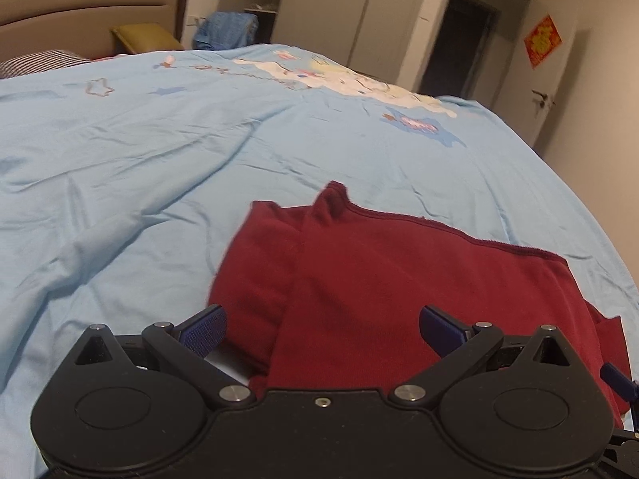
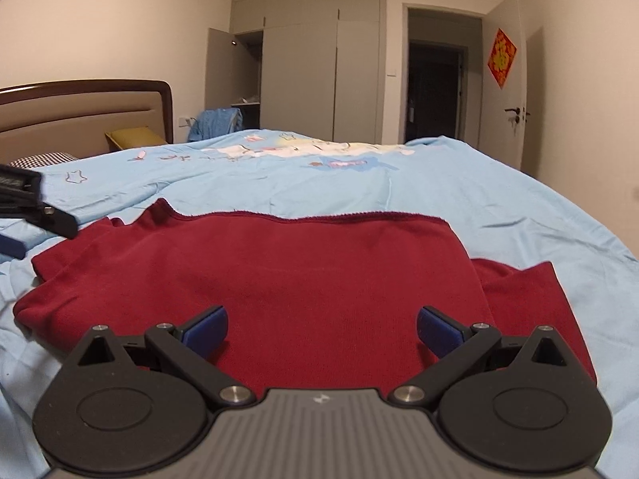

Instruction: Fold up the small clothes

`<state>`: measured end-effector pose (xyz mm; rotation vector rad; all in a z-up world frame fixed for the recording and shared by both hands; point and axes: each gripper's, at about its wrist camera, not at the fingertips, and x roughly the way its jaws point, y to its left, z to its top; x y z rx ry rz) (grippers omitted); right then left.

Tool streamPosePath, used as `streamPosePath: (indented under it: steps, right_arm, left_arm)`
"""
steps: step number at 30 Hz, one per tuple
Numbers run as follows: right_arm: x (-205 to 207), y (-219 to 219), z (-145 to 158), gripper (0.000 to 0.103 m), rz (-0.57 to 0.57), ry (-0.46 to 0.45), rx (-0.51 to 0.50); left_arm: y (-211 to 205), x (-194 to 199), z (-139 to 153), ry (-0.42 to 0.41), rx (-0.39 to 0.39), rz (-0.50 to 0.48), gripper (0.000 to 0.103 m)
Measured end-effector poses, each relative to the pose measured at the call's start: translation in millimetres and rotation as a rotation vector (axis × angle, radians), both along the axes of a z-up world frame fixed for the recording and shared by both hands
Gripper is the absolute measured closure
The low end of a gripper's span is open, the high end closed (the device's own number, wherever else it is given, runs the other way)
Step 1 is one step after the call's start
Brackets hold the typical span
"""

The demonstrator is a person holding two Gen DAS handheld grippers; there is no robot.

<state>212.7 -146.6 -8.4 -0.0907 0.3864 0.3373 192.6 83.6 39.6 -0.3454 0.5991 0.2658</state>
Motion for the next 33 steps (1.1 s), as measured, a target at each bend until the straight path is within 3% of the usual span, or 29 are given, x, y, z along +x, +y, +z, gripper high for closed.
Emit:
streamPosePath:
  steps: [4, 10, 33]
  right_arm:
    - [9, 5, -12, 0.000, -0.021, 0.052, -0.027]
    - [14, 1, -22, 0.000, -0.029, 0.093, 0.007]
    - [15, 0, -25, 0.000, -0.026, 0.095, 0.016]
  left_arm:
    - [3, -27, -7, -0.022, 0.003, 0.046, 0.001]
    - [5, -49, -22, -0.009, 0.017, 0.048, 0.001]
    - [-9, -47, -39, 0.039, -0.036, -0.003, 0.001]
